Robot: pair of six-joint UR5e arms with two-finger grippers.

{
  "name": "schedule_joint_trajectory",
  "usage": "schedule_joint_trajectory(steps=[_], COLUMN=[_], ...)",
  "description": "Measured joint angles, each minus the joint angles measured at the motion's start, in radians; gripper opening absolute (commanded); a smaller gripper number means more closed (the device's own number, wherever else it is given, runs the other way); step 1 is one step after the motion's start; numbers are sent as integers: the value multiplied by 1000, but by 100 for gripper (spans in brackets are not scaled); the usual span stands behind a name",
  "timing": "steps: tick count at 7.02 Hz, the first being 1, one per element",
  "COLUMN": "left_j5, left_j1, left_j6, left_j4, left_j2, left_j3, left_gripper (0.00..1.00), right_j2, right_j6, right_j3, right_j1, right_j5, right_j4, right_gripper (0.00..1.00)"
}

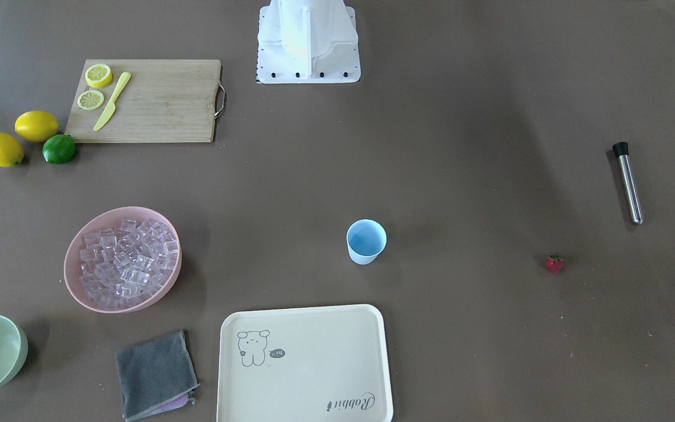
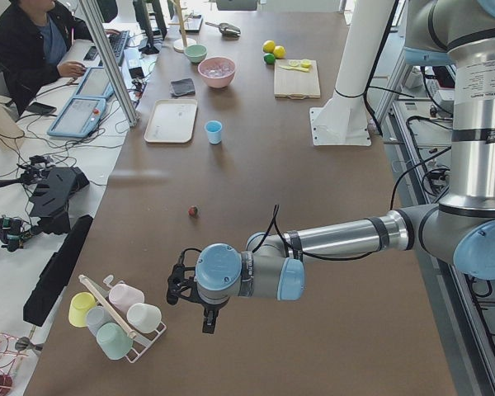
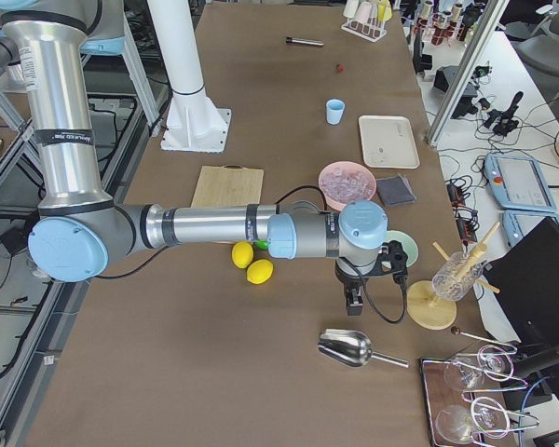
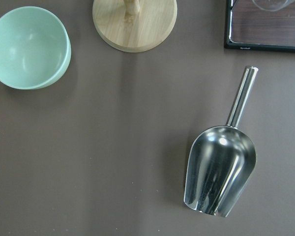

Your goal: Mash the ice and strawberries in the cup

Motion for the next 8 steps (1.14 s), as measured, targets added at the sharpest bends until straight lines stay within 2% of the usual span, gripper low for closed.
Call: schedule_joint_trajectory(steps=[1,3,4,6,7,8], left_j5=[2,3,2,2,2,2], left_j1=[-1,-5,-6,-7,-7,-7], left_j6=[0,-1,-1,-4,-6,-6], left_j4=[0,0,0,-1,-2,-3], left_j2=[3,4,4,1,0,-1], left_j3=[1,0,-1,-5,-7,-8], left_gripper=[99,99,99,99,99,99], right_j2=[-4,30,67,137,186,230], right_j6=[78,241,347,476,493,498], right_j3=[84,203,222,228,214,196], right_j1=[-50,-245,-361,-602,-680,-715], right_j5=[0,-38,-100,-325,-382,-402], right_j4=[0,13,47,108,116,119], right_gripper=[100,100,100,100,98,95])
